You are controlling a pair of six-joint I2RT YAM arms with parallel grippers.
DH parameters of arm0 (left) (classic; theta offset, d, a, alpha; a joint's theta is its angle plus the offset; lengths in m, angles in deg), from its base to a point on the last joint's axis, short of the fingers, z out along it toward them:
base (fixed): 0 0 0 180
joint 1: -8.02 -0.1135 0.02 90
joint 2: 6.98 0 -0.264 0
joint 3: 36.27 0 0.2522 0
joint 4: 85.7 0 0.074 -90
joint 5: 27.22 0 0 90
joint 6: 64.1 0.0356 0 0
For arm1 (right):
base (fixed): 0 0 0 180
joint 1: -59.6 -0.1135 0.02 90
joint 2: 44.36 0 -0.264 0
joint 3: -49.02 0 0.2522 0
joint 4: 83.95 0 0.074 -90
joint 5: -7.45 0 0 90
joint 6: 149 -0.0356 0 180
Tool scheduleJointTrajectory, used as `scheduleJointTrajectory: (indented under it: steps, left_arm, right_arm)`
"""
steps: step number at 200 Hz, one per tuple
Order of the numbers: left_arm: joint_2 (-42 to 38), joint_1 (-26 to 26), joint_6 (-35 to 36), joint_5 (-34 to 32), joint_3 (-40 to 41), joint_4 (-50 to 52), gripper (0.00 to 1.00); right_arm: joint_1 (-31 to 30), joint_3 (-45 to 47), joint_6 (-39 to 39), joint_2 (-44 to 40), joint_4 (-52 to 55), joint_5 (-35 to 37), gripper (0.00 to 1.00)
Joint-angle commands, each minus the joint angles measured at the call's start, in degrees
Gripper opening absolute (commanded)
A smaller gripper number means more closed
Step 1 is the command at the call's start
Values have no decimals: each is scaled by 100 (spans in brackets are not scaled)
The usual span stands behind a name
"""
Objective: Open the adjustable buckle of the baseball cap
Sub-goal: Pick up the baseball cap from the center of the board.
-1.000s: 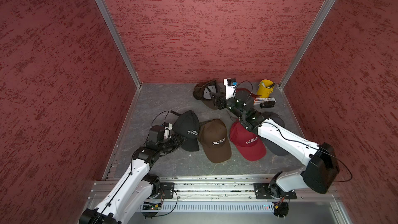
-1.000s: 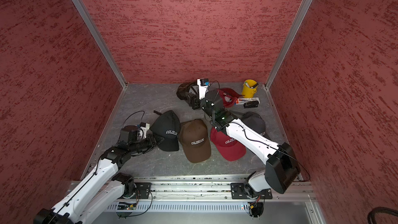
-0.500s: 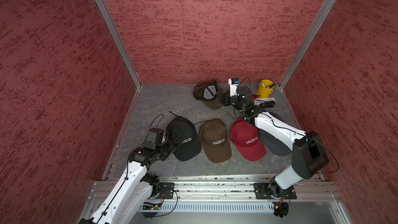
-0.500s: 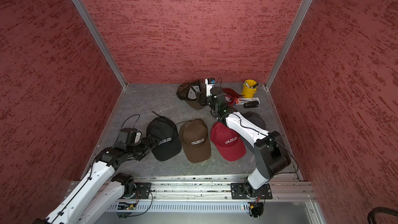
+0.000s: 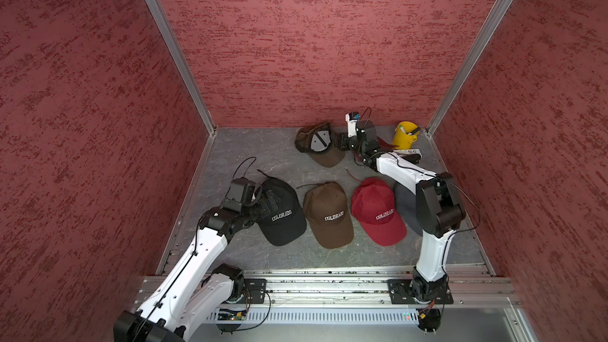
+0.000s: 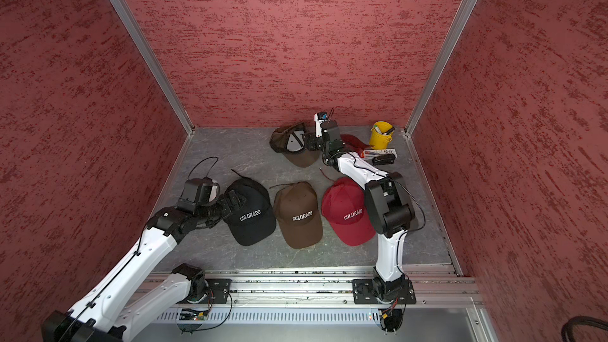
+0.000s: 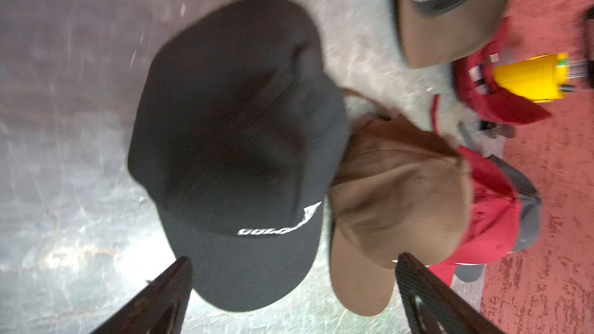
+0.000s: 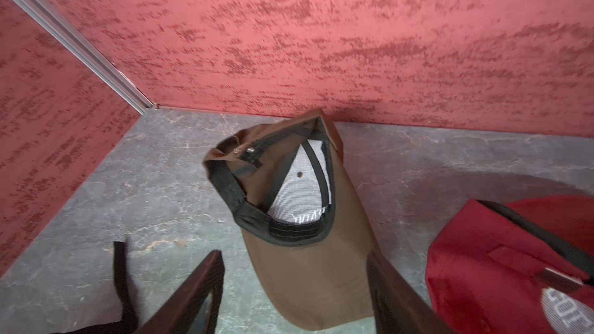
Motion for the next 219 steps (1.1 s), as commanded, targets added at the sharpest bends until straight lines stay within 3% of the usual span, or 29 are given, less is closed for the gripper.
scheduleJointTrajectory:
  steps: [1,58,84,122,168,180,219]
  left_arm:
    - [-133,125,401,-505,-297,-31,100]
    - [52,316,1154,-728,-885,-350,100]
    - [285,334,1442,-667,-1053,-574,100]
    - [560,384,1690,-479,-1260,-688,100]
    - [563,421,1822,-361,-1215,-850,100]
    - [570,438,1907,-321,-1249,-860,100]
    - [746,474,2454,-557,-1626,-842,99]
  right_arm:
    - [100,-390,191,414,362,-368,69]
    - [126,-992,454,1161,560,-536,67]
    - [140,-1236,483,1445,514,-988,63]
    - [128,-1333,174,1542,358,-1294,38]
    - [134,-762,-110,1187,-123,-1620,4]
    - [127,-516,-216,984,-368,-1697,0]
    - [127,58,-350,229,-715,-1739,0]
